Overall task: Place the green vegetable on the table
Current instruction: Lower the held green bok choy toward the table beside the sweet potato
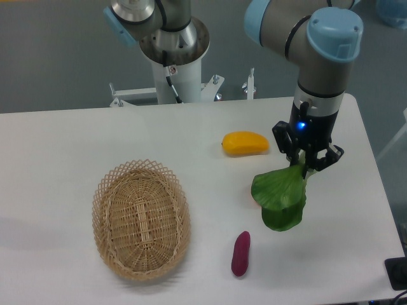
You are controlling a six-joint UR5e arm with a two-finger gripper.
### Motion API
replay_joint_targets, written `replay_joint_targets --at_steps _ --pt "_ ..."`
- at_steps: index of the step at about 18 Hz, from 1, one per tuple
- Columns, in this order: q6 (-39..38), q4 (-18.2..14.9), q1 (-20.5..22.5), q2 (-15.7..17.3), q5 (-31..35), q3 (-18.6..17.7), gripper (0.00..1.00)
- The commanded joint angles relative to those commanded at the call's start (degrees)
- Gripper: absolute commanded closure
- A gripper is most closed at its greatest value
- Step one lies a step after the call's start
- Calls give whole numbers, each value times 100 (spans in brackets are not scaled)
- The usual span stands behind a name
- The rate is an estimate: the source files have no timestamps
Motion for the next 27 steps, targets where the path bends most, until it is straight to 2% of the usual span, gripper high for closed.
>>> replay_joint_targets --at_steps 10,15,18,21,24,27 --pt "-35 26 -17 -17 9 -44 67" --pt "44 254 -9 18 26 -333 67" --pt "342 649 53 18 35 -631 67" --pt "632 1421 79 -61 53 -975 67" --pt "703 2028 97 -350 53 -1169 68" --pt "616 2538 71 -798 61 -1047 68"
